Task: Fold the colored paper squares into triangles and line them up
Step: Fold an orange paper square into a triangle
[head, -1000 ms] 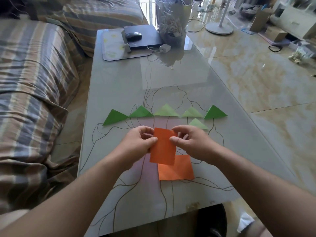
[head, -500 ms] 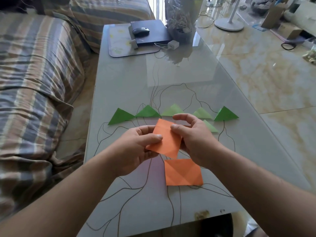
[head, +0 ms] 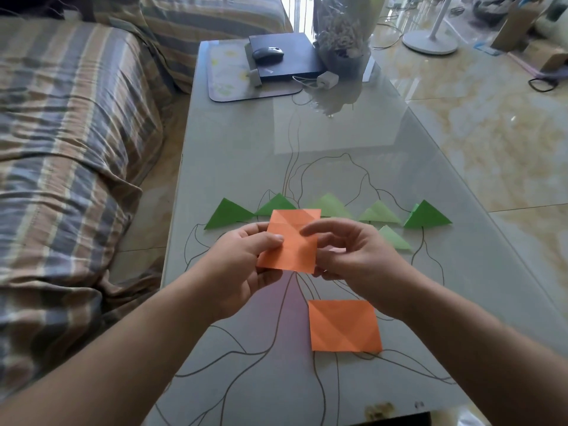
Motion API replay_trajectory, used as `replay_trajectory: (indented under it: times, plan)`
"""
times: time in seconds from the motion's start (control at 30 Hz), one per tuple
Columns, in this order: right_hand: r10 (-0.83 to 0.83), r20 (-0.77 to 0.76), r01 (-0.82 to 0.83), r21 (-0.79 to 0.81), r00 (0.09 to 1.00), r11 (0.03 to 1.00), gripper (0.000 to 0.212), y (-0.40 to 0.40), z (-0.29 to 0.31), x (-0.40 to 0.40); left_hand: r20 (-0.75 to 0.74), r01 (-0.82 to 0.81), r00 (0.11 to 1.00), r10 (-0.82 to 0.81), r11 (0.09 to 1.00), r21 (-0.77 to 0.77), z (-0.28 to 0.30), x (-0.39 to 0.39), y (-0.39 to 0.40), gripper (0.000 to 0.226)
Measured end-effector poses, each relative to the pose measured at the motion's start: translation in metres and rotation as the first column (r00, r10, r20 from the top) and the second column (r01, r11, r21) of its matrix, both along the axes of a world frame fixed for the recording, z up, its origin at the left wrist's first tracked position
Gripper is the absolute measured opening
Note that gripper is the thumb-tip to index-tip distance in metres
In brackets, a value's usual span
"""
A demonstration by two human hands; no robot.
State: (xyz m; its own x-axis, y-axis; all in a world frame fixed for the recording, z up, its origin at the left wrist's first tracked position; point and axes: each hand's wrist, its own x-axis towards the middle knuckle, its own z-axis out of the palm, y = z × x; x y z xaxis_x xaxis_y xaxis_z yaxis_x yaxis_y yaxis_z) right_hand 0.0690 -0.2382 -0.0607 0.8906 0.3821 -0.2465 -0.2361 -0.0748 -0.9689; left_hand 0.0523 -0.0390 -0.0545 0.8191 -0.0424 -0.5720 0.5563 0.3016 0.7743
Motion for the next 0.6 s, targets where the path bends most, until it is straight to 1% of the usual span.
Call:
replay_trajectory:
  times: [0.07, 0.17, 0.3, 0.4, 0.47, 0.53, 0.6]
  plan:
    - [0.018, 0.037, -0.018, -0.013, 0.999, 1.0, 0.042, 0.0031, -0.0007, -0.0013, -0.007, 0.02, 1.0, -0.02, 1.0, -0.02, 0.002, 0.0006, 0.0001, 0.024]
    - [0.021, 0.032, -0.021, 0.005, 0.999, 1.0, 0.04, 0.0039, -0.0025, 0.0, 0.006, 0.033, 0.999, -0.032, 0.999, -0.037, 0.0039, 0.001, -0.0008, 0.024]
    - [-0.011, 0.025, 0.01, 0.053, 1.0, 0.999, 0.015, 0.0038, -0.0022, 0.0018, 0.028, 0.009, 1.0, -0.009, 1.0, -0.014, 0.0041, 0.0011, -0.0008, 0.035]
    - [-0.069, 0.053, 0.066, 0.055, 0.996, 0.996, 0.01, 0.0015, -0.0008, 0.0042, 0.042, 0.006, 0.999, -0.008, 1.0, 0.029, 0.0036, 0.0007, -0.0009, 0.042]
    - [-0.04, 0.036, 0.037, 0.084, 0.999, 0.996, 0.013, 0.0004, 0.0015, 0.0054, 0.061, 0.024, 0.998, -0.027, 0.999, 0.047, 0.0046, -0.0002, -0.0016, 0.044]
    - [0.007, 0.047, -0.01, 0.067, 0.999, 0.998, 0.016, 0.0001, 0.001, 0.0058, 0.09, 0.036, 0.995, -0.043, 0.996, 0.081, 0.0059, -0.0012, -0.0013, 0.05]
    - [0.042, 0.061, -0.044, 0.032, 0.997, 0.999, 0.007, 0.0008, 0.0013, 0.0056, 0.128, 0.04, 0.99, -0.056, 0.991, 0.127, 0.0061, -0.0015, -0.0002, 0.056]
